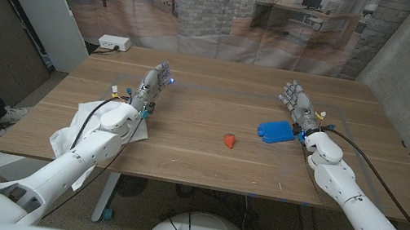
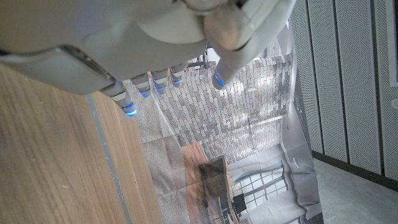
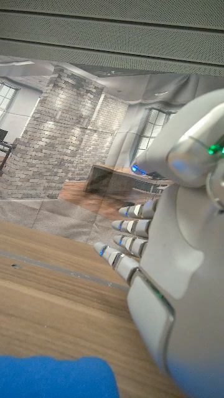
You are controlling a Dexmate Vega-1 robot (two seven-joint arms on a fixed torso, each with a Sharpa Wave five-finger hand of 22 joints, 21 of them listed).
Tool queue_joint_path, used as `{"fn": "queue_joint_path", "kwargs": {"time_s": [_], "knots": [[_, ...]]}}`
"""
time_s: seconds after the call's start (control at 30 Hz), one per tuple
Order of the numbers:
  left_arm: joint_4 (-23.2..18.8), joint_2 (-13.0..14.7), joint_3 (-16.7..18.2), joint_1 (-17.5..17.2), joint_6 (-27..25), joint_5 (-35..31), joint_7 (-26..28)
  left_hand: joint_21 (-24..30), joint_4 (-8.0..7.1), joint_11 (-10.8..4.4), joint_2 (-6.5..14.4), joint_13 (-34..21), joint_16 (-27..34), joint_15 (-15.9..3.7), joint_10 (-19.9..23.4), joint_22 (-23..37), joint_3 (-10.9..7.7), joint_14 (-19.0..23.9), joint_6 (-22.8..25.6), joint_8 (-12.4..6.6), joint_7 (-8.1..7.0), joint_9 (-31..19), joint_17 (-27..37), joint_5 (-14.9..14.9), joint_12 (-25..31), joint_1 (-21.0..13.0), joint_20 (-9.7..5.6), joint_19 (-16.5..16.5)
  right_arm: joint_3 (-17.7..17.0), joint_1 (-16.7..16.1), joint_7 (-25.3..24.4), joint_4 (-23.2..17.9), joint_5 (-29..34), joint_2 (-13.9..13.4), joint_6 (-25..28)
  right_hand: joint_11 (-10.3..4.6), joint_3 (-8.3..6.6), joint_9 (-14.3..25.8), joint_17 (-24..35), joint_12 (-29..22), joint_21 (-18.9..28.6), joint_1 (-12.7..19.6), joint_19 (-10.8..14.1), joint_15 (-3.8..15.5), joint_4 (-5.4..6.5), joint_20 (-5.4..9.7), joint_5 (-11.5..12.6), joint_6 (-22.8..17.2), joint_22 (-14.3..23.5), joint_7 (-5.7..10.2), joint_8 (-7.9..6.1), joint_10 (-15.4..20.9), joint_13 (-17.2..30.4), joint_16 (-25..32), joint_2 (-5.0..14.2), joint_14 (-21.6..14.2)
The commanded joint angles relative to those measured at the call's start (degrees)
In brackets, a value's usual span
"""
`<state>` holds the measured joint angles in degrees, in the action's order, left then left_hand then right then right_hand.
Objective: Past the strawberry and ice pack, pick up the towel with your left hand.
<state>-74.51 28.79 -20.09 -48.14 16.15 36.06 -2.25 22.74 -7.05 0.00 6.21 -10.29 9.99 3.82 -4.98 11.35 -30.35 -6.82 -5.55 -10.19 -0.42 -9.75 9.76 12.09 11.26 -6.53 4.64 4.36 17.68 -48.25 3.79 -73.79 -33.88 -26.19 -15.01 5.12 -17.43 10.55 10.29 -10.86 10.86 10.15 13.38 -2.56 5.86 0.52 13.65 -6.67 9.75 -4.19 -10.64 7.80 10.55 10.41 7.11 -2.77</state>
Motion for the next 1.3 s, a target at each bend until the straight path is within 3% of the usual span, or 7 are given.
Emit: {"fn": "queue_joint_path", "kwargs": {"time_s": [0.03, 0.1, 0.23, 0.73, 1.3], "knots": [[-1.60, -0.52, 2.43, -0.52, -2.74, -4.26, -0.34, 0.04, 1.01, 0.86, -0.03, -0.31, 0.52, 1.39, -0.76, 0.10, -0.33, -0.02, -0.44, -0.20, -0.73, -0.14, 0.10, 0.00, 0.22, -0.83, 3.59, -0.01, -9.17, -0.85, 5.47, 0.99, 8.57, 7.70, 3.37, 0.01, -0.41, 0.17, 0.15, -0.27, 0.37, 0.54, 0.49, 0.05, -0.02, -0.08, 0.17, -0.50, 0.17, -0.09, -0.40, 0.39, 0.26, 0.36, -0.03, -0.28], [-2.52, -0.15, 2.76, -0.75, -3.39, -5.58, 0.14, 0.04, 1.51, 0.98, -0.34, -0.33, 0.74, 2.73, -0.66, 0.13, -0.26, 0.72, -0.41, -0.22, -1.01, -0.16, 0.17, -0.19, 0.29, -1.07, 5.32, -0.23, -10.54, -0.86, 6.34, 1.23, 9.87, 8.89, 3.74, 0.02, -0.42, 0.17, 0.15, -0.27, 0.37, 0.55, 0.47, 0.02, -0.04, -0.10, 0.16, -0.50, 0.17, -0.09, -0.40, 0.38, 0.26, 0.37, -0.04, -0.30], [-4.41, 0.74, 3.49, -1.29, -4.87, -7.64, 0.71, 0.02, 2.14, 1.59, -0.71, -0.35, 0.99, 3.27, -0.08, 0.14, -0.25, 1.65, -0.06, -0.38, -1.53, -0.18, 0.21, -0.37, 0.53, -1.46, 6.07, -0.39, -12.80, -0.75, 7.92, 1.76, 12.04, 10.86, 4.31, 0.06, -0.44, 0.17, 0.15, -0.27, 0.39, 0.55, 0.51, -0.01, -0.06, -0.11, 0.15, -0.55, 0.17, -0.08, -0.42, 0.39, 0.26, 0.38, -0.04, -0.32], [-13.84, 6.20, 6.26, -3.90, -12.81, -12.86, 1.40, -0.19, 5.47, 2.67, -1.76, -0.48, 1.07, 3.70, 2.18, 0.11, -0.82, 2.92, 1.77, -1.04, -1.06, -0.25, 0.32, -1.10, 1.25, -4.14, 6.18, -0.74, -17.52, 0.70, 11.91, 4.39, 16.97, 15.22, 4.50, 0.07, -0.48, 0.17, 0.16, -0.36, 0.40, 0.54, 0.54, -0.02, -0.12, -0.14, 0.11, -0.72, 0.17, -0.07, -0.48, 0.64, 0.27, 0.39, -0.08, -0.36], [-20.59, 11.32, 8.32, -4.92, -19.22, -15.90, -1.01, -0.48, 7.34, 3.01, -2.59, -0.54, 0.91, 3.73, 2.31, 0.10, -0.95, 2.87, 2.38, -1.13, -0.76, -0.29, 0.38, -1.44, 1.18, -5.54, 6.16, -0.49, -19.53, 1.45, 13.59, 5.55, 19.27, 16.95, 4.38, 0.10, -0.52, 0.18, 0.16, -0.39, 0.39, 0.52, 0.54, -0.04, -0.18, -0.18, 0.08, -0.81, 0.18, -0.07, -0.50, 0.78, 0.27, 0.40, -0.14, -0.41]]}}
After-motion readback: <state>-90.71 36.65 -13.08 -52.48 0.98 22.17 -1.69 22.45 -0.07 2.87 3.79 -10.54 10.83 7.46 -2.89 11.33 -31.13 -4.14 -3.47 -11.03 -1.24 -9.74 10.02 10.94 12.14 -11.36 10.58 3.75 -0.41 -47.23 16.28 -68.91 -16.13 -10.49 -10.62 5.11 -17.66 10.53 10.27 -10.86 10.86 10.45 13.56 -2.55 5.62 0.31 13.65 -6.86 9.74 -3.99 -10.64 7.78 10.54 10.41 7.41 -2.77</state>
